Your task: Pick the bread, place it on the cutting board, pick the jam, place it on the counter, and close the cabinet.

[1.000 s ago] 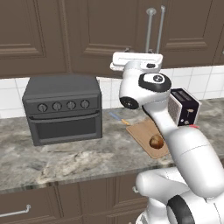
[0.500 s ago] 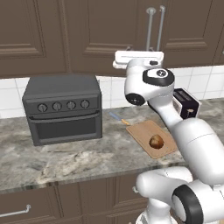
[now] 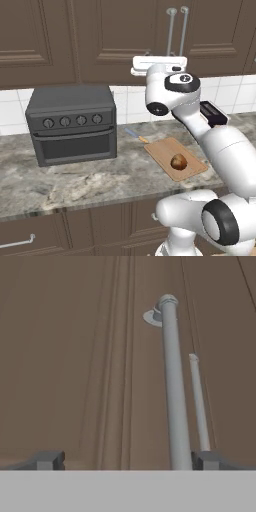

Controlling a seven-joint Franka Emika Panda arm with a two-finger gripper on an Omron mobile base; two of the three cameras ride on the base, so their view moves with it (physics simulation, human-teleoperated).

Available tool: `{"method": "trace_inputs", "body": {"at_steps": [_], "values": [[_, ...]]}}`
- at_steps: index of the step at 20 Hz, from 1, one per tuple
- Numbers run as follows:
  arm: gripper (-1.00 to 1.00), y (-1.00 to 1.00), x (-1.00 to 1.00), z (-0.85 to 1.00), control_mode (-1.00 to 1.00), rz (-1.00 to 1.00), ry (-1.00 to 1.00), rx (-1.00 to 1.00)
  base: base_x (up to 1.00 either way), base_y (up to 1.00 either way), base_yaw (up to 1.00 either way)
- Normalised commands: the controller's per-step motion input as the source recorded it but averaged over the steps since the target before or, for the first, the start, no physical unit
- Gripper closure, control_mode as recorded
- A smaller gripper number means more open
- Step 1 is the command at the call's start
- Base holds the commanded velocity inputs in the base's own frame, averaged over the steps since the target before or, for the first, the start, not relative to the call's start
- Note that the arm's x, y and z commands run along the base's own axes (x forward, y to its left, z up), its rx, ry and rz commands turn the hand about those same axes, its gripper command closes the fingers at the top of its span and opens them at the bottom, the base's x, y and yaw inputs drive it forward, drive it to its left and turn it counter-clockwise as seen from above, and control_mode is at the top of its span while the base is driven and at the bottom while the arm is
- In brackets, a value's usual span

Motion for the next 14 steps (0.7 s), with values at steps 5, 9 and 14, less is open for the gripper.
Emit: {"method": "trace_inputs", "body": {"at_steps": [5,9,14], "values": [[-1.00,-0.13,0.35,0.00,-1.00,0.00,0.00,0.00,0.00,0.00,0.00],[-1.00,-0.11,0.35,0.00,-1.00,0.00,0.00,0.00,0.00,0.00,0.00],[-1.00,-0.09,0.34,0.00,-1.00,0.00,0.00,0.00,0.00,0.00,0.00]]}}
